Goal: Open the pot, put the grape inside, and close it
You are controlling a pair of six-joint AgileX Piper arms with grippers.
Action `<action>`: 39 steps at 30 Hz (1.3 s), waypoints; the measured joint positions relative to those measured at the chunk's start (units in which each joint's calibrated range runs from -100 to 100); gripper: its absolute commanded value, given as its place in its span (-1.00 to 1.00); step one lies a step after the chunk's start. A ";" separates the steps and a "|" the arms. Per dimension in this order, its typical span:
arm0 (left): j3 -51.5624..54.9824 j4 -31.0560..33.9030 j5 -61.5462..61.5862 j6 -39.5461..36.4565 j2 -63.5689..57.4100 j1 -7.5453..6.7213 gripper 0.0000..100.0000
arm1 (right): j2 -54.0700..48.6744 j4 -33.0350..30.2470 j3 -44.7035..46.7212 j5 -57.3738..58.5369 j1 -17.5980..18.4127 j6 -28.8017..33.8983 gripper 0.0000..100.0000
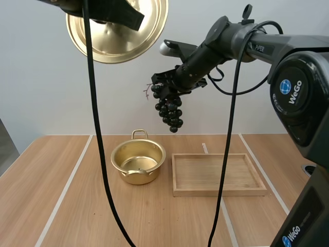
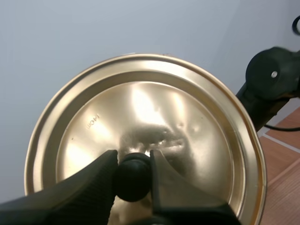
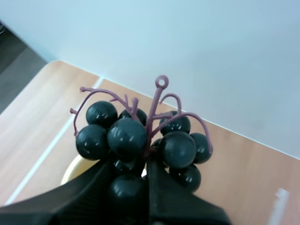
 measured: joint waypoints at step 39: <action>-9.22 -1.25 3.99 -2.23 -0.26 2.96 -1.00 | 16.49 -0.73 -0.08 2.13 7.60 -3.66 -1.00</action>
